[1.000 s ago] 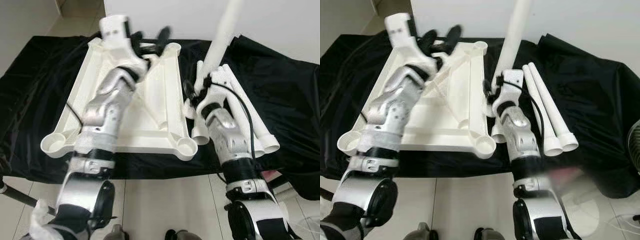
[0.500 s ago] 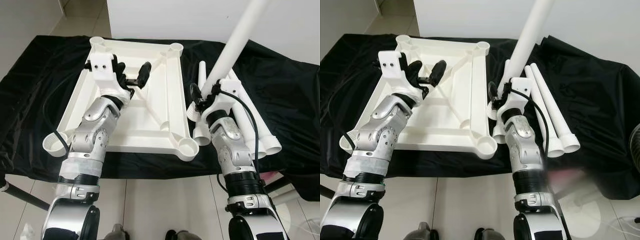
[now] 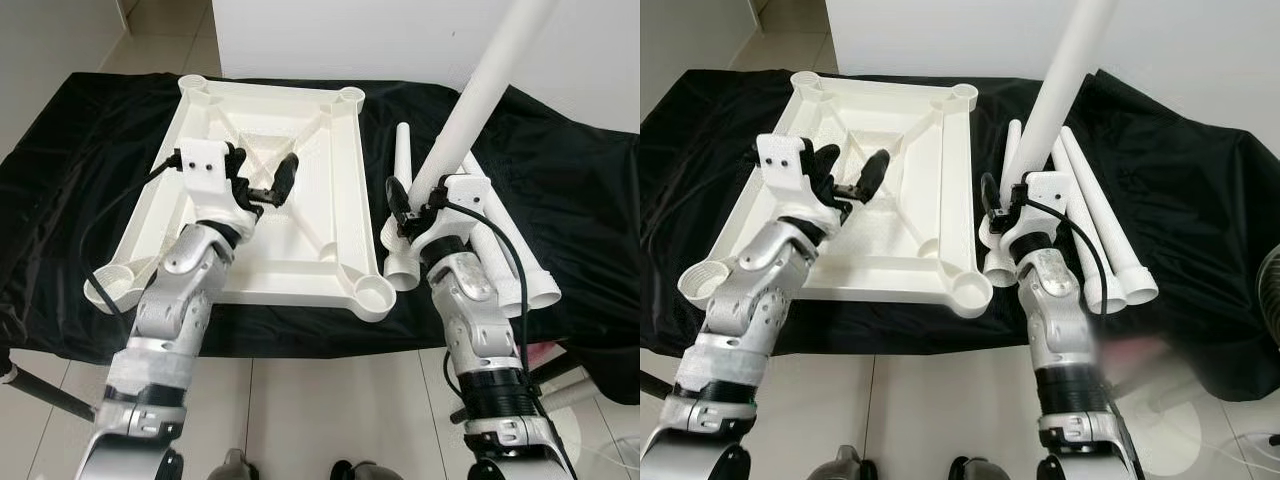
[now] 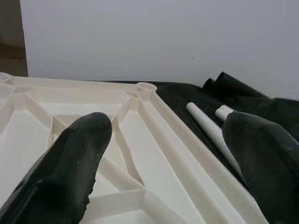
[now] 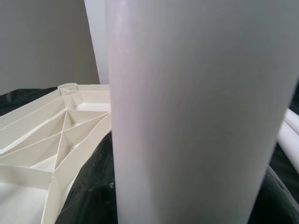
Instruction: Building children table
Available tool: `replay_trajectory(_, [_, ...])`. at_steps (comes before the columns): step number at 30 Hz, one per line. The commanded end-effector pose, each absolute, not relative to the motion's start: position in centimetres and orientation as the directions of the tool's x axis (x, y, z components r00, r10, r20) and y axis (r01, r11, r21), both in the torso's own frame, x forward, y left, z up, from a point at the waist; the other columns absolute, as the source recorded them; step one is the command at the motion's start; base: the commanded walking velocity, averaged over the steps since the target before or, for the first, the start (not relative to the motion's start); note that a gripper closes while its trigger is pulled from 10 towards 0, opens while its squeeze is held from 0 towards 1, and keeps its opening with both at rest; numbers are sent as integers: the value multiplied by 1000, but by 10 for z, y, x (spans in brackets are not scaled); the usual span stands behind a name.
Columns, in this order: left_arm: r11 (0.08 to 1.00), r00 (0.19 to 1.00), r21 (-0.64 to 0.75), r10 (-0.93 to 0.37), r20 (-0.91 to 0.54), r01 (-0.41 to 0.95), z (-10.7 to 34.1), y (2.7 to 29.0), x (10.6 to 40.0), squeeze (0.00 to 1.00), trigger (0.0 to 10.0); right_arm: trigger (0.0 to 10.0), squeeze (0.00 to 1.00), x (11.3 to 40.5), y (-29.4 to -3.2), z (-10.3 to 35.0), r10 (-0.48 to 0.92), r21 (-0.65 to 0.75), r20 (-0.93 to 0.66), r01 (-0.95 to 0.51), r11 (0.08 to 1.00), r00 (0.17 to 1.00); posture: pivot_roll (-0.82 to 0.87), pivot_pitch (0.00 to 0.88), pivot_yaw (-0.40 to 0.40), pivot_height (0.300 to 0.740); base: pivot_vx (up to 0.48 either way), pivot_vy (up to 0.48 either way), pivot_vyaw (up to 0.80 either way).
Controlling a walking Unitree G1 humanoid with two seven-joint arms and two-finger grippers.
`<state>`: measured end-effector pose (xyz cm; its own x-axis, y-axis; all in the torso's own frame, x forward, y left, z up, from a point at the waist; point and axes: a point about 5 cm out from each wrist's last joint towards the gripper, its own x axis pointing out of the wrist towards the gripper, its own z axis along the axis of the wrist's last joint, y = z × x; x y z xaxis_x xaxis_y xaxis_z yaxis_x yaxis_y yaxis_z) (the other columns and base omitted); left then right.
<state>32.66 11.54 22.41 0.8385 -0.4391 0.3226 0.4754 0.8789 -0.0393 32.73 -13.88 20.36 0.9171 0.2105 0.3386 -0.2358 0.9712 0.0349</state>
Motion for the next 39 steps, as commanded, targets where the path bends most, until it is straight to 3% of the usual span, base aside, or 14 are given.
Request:
replay_trajectory(1, [783,729,58,-601,328,620,225,105,319,0,10000,10000,0,324,-140,207,220,22,367,-245,969,904,46,81,-8,740,0,0,0])
replay_trajectory(15, [699,650,174,-711,267,693,206,97,298,0,10000,10000,0,303,-136,207,302,-24,418,-322,947,857,37,86,-20,740,0,0,0])
replay_trajectory(25, [590,579,289,-805,129,754,176,92,282,0,10000,10000,0,295,-127,183,399,-89,337,-393,915,853,36,83,-31,740,0,0,0])
replay_trajectory(39, [555,567,313,-821,60,770,160,95,272,0,10000,10000,0,288,-104,159,549,-141,236,-531,836,802,52,85,-38,740,0,0,0])
